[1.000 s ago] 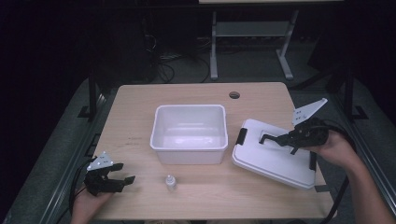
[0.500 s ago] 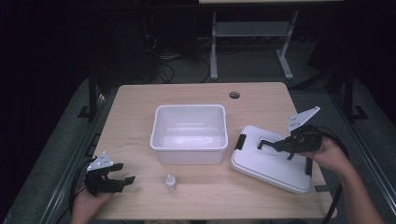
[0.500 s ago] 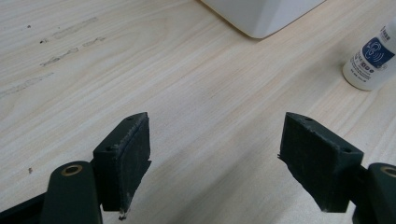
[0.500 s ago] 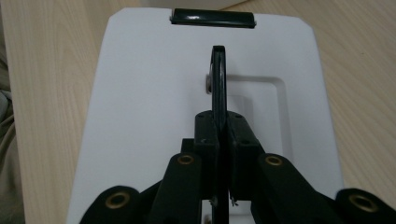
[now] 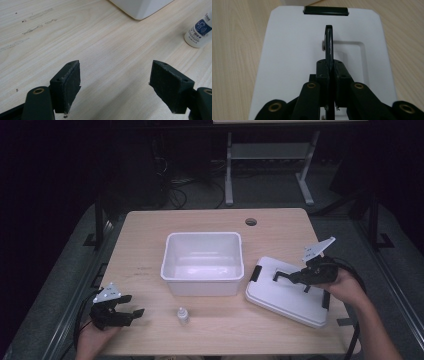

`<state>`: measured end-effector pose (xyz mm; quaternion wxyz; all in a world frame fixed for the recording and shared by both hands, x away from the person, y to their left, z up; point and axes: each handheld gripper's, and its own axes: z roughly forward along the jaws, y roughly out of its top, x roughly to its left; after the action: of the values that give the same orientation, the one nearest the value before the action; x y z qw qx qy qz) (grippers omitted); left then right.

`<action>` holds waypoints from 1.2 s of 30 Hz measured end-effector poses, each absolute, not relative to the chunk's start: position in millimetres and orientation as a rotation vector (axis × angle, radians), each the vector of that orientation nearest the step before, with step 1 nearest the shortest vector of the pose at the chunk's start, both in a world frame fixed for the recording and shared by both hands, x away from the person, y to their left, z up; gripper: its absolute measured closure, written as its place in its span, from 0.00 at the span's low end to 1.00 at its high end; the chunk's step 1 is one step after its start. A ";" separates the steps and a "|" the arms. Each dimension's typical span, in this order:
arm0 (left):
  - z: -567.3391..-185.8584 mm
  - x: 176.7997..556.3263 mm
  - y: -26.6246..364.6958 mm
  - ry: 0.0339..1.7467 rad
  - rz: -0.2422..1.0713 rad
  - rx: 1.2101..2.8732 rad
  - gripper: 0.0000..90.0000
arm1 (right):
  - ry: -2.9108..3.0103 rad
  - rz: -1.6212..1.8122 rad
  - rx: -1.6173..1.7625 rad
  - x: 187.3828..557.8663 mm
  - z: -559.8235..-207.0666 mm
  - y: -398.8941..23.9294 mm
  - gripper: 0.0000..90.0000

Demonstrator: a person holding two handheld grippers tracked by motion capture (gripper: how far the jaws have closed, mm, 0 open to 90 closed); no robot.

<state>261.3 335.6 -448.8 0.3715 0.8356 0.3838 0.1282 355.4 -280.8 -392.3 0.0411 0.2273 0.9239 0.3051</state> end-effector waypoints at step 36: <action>-448.7 260.9 332.4 0.971 0.325 2.153 0.27 | 2.788 0.996 0.692 330.1 -395.1 -280.8 0.80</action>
<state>260.9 332.4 -448.7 0.3698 0.8391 0.3784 0.1265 330.1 -280.8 -395.1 0.0508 0.2273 0.9158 0.3271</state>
